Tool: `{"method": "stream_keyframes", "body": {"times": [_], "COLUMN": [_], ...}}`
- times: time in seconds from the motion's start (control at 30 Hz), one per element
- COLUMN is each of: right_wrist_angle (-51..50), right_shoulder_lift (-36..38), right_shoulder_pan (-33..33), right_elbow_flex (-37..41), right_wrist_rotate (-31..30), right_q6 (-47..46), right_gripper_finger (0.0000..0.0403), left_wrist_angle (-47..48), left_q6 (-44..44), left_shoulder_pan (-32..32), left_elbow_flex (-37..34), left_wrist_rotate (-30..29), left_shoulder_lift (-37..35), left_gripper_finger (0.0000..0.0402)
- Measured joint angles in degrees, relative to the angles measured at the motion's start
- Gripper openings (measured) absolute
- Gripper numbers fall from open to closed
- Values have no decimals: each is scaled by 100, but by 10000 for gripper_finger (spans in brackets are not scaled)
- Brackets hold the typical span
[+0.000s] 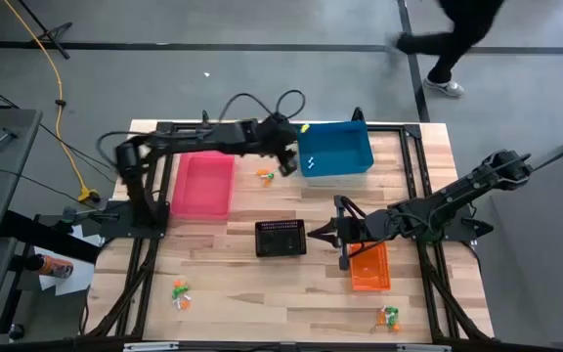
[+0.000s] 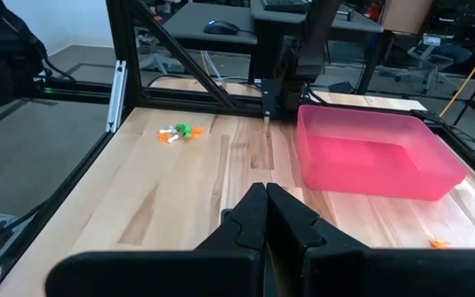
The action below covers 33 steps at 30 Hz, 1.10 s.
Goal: Sort Halloween decoration
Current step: Put the white bone toy into the blue bin
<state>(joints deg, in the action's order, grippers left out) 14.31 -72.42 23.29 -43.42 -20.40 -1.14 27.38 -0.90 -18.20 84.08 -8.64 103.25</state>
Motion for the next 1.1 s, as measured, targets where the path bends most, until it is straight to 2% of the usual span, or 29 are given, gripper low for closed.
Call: {"method": "stream_keyframes", "body": {"times": [0.07,0.17,0.37,0.53,0.63,0.73,0.9,1.1], "right_wrist_angle": [12,7,2,207,514,680,698,574], "right_shoulder_lift": [0,0,0,0,2,1,0,0], "right_shoulder_pan": [0,2,1,2,-15,-15,-15,-15], "right_elbow_flex": [0,0,0,0,0,0,0,0], "right_wrist_rotate": [-1,0,-2,-136,-220,-287,-295,-293], "right_q6": [-7,-67,-181,-140,-27,58,100,-1], "right_gripper_finger": [0,0,0,0,0,0,0,0], "left_wrist_angle": [116,-451,-2820,-5087,-5882,-6056,-6062,-6342], "left_q6": [-118,-378,-1089,-1127,-772,-446,-47,143], "left_shoulder_pan": [260,805,2435,3737,4242,4549,4796,4800], "left_elbow_flex": [-432,-1470,-4047,-5629,-6067,-6171,-6165,-6165], "left_wrist_rotate": [12,42,-490,-1455,-1942,-2268,-2363,-2372], "left_shoulder_lift": [-556,-1527,-3395,-4248,-4484,-4593,-4591,-4598], "left_gripper_finger": [152,145,134,133,133,133,133,133]}}
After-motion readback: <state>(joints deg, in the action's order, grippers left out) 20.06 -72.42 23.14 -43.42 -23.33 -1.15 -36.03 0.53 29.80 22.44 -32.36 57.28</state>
